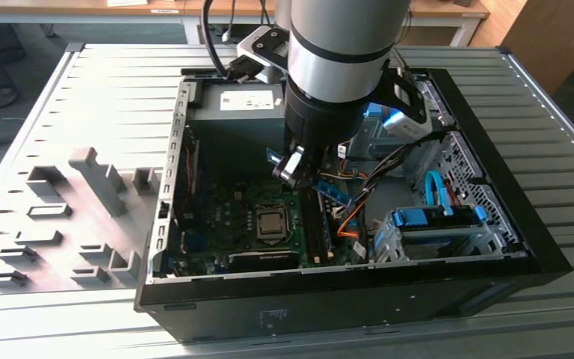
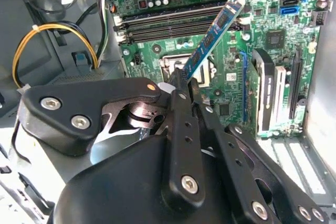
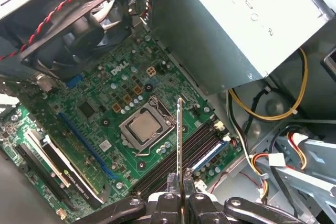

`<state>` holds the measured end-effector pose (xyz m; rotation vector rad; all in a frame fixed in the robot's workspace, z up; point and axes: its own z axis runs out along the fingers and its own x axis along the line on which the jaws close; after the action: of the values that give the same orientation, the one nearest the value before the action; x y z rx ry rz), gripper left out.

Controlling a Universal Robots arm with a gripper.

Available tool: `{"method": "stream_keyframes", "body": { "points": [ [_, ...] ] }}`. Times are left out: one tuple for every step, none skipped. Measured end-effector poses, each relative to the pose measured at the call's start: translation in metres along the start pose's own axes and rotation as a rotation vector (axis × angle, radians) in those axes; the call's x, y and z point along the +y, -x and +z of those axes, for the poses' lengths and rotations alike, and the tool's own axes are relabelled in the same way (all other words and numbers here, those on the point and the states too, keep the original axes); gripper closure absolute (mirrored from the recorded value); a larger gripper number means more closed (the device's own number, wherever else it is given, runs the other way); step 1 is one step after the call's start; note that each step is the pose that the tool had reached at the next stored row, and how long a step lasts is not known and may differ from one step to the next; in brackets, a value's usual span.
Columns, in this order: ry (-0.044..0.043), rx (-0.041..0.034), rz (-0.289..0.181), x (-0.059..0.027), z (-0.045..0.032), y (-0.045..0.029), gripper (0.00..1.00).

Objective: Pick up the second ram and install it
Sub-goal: 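Insert the second ram into the second slot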

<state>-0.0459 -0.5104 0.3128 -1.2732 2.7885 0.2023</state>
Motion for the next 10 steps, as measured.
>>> {"method": "stream_keyframes", "body": {
  "points": [
    [-0.0006,-0.0005,0.006,0.0000,0.0000,0.0000,0.86],
    [-0.0013,-0.0011,0.011,0.0000,0.0001,0.0000,0.86],
    [-0.0020,-0.0016,0.017,0.0000,0.0001,0.0000,0.86],
    [-0.0028,-0.0021,0.023,0.0000,0.0001,0.0000,0.86],
    [-0.0034,-0.0027,0.029,0.0000,0.0001,0.0000,0.86],
    [-0.0042,-0.0032,0.035,0.0000,0.0001,0.0000,0.86],
    [-0.0048,-0.0037,0.041,0.0000,0.0001,0.0000,0.86],
    [-0.0055,-0.0043,0.046,0.0000,0.0001,0.0000,0.86],
    [-0.0062,-0.0048,0.052,0.0000,0.0002,0.0000,0.86],
    [-0.0069,-0.0053,0.058,0.0000,0.0002,0.0000,0.86]
  ]
}}
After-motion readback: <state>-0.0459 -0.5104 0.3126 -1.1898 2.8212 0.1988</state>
